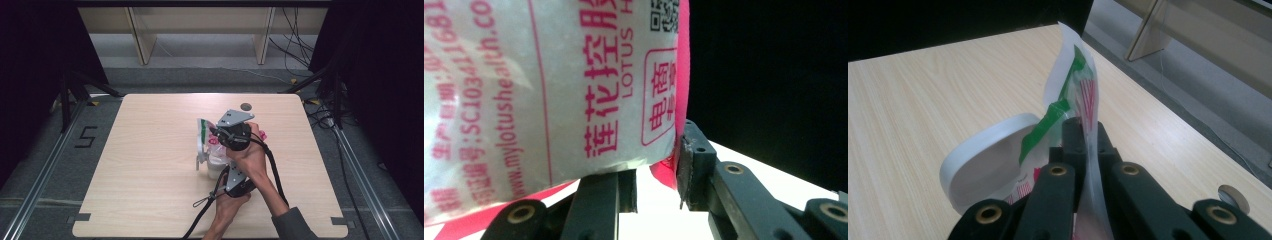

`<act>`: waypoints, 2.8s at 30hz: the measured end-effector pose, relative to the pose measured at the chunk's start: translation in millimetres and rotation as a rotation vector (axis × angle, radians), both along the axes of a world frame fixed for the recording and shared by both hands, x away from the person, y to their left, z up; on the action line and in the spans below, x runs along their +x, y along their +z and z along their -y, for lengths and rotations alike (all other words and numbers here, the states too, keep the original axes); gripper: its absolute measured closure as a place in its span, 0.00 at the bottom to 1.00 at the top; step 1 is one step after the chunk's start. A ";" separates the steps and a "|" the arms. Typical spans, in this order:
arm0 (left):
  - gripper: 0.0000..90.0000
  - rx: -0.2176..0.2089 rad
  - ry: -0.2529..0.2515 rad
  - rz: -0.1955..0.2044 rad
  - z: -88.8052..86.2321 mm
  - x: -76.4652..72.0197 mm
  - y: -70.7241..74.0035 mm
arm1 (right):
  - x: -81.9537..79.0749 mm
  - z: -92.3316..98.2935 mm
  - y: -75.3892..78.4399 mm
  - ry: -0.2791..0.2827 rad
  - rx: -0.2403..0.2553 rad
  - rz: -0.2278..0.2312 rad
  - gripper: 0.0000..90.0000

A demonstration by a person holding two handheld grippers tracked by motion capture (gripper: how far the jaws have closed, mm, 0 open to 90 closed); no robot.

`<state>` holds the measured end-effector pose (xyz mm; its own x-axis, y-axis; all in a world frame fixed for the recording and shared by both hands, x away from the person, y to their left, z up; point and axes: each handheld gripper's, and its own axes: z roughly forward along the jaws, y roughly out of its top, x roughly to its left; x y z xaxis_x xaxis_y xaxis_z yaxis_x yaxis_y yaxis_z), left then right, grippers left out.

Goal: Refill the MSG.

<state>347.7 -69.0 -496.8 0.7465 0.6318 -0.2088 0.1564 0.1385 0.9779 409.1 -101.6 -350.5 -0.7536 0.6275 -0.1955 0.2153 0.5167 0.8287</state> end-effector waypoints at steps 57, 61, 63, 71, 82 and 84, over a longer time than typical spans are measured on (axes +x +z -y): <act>0.80 0.130 -0.003 0.021 -8.8 1.7 1.5 | 2.0 -3.4 1.8 0.006 -0.038 -0.008 1.00; 0.80 0.131 -0.004 0.014 -9.3 1.7 1.3 | 1.6 -6.7 -1.3 0.005 -0.052 -0.019 1.00; 0.80 0.130 -0.009 0.012 -9.4 1.8 1.4 | 2.4 -6.5 -1.1 0.003 -0.052 -0.006 1.00; 0.80 0.129 -0.002 0.019 -8.9 1.7 1.4 | 3.4 -4.1 1.0 0.026 -0.043 -0.008 1.00; 0.80 0.127 -0.002 0.018 -8.9 1.5 1.1 | 2.8 -4.4 0.6 0.019 -0.042 -0.004 1.00; 0.80 0.130 -0.005 0.016 -9.5 1.5 1.3 | 2.1 -4.9 0.4 0.002 -0.044 -0.007 1.00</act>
